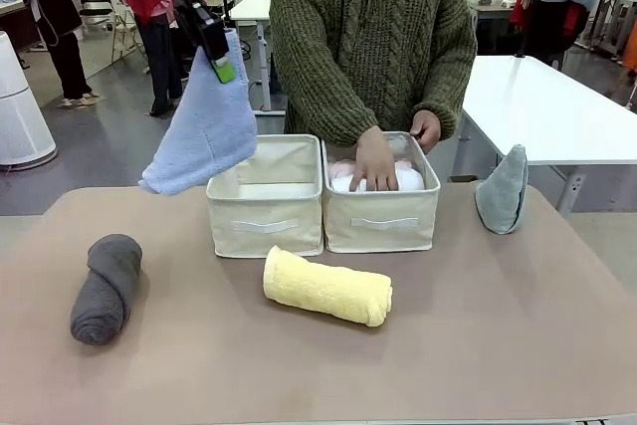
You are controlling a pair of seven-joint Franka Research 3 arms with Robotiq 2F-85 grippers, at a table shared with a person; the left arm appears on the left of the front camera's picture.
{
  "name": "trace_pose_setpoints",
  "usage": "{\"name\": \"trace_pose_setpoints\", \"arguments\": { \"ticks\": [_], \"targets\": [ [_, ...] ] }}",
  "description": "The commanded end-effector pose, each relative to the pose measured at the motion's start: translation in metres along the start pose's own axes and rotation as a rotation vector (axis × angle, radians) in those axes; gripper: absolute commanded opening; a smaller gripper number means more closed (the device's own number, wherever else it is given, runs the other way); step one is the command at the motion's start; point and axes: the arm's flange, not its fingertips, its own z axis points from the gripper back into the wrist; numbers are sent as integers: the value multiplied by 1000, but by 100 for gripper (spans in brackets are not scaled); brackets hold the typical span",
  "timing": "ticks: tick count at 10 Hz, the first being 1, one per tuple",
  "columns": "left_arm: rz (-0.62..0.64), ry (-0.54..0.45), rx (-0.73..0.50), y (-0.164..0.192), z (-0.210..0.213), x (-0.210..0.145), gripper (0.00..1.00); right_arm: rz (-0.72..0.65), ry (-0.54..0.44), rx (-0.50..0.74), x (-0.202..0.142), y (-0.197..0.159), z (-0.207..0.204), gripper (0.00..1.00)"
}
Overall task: Sort the towels based on their folding style.
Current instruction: Pick up one triangle-folded towel and place it in the left Fabric basket.
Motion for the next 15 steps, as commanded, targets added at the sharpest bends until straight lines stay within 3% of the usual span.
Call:
{"name": "trace_pose_setpoints", "arguments": {
  "ticks": [1,3,4,5,7,8,9,10,15],
  "targets": [
    [-83,15,23,5,-8,22,17,21,-23,17,0,-1,0,100],
    [-125,9,20,2,-14,28,17,21,-23,17,0,-1,0,100],
    [-64,66,69,-3,-2,21,17,21,-23,17,0,-1,0,100],
    [-92,21,-1,-3,-24,26,17,21,-23,17,0,-1,0,100],
    [-95,33,20,-2,-21,25,17,21,-23,17,0,-1,0,100],
    [-238,50,18,-6,32,-63,17,21,-23,17,0,-1,0,100],
    [-92,-90,41,-9,67,-139,17,21,-23,17,0,-1,0,100],
    [-11,-99,71,-23,69,-171,17,21,-23,17,0,-1,0,100],
    [16,-122,50,2,67,-177,17,21,-23,17,0,-1,0,100]
  ]
}}
